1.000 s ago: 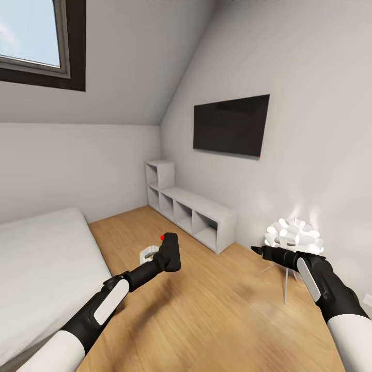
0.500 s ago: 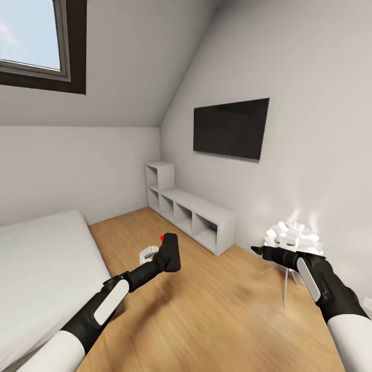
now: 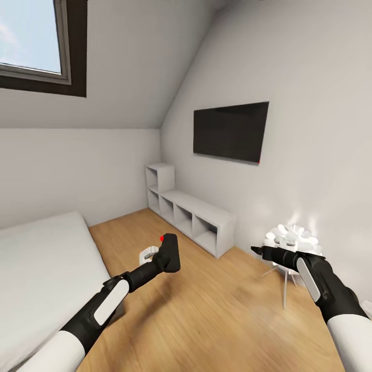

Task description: Attach the digital camera to the camera tripod in the bedroom.

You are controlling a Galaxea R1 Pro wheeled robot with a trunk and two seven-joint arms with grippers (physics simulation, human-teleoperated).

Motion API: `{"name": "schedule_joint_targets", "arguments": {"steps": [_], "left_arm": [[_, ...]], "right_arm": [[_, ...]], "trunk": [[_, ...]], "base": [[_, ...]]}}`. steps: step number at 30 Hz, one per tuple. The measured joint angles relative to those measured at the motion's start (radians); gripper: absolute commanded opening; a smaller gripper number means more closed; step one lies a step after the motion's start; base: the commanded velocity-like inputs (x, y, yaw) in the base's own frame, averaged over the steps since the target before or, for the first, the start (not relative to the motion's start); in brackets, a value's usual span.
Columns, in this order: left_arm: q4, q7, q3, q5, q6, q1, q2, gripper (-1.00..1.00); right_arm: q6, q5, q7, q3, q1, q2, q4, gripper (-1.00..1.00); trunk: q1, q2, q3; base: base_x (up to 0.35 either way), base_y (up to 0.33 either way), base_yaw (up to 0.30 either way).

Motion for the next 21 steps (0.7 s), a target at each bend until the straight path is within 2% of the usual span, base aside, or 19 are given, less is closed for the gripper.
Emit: {"name": "schedule_joint_targets", "arguments": {"steps": [12, 17, 20, 21], "left_arm": [[0.000, 0.004, -0.001, 0.000, 0.000, 0.000, 0.003, -1.00], [0.072, 0.018, -0.002, 0.000, 0.001, 0.000, 0.006, -1.00], [0.127, 0.038, -0.001, 0.000, 0.002, 0.000, 0.015, -1.00], [0.162, 0.054, -0.001, -0.002, 0.003, 0.000, 0.023, -1.00]], "right_arm": [[-0.001, 0.000, -0.001, 0.000, 0.000, 0.000, 0.023, 1.00], [-0.023, 0.011, -0.005, 0.000, 0.000, -0.001, 0.169, 1.00], [-0.060, 0.045, -0.008, 0.000, 0.000, 0.001, 0.264, 1.00], [-0.088, 0.068, -0.008, 0.001, 0.000, 0.002, 0.313, 1.00]], "trunk": [[-0.046, 0.084, 0.038], [-0.065, 0.119, 0.053], [-0.077, 0.140, 0.063], [-0.080, 0.147, 0.066]], "base": [[0.000, 0.000, 0.000], [0.000, 0.000, 0.000], [0.000, 0.000, 0.000], [0.000, 0.000, 0.000]]}}
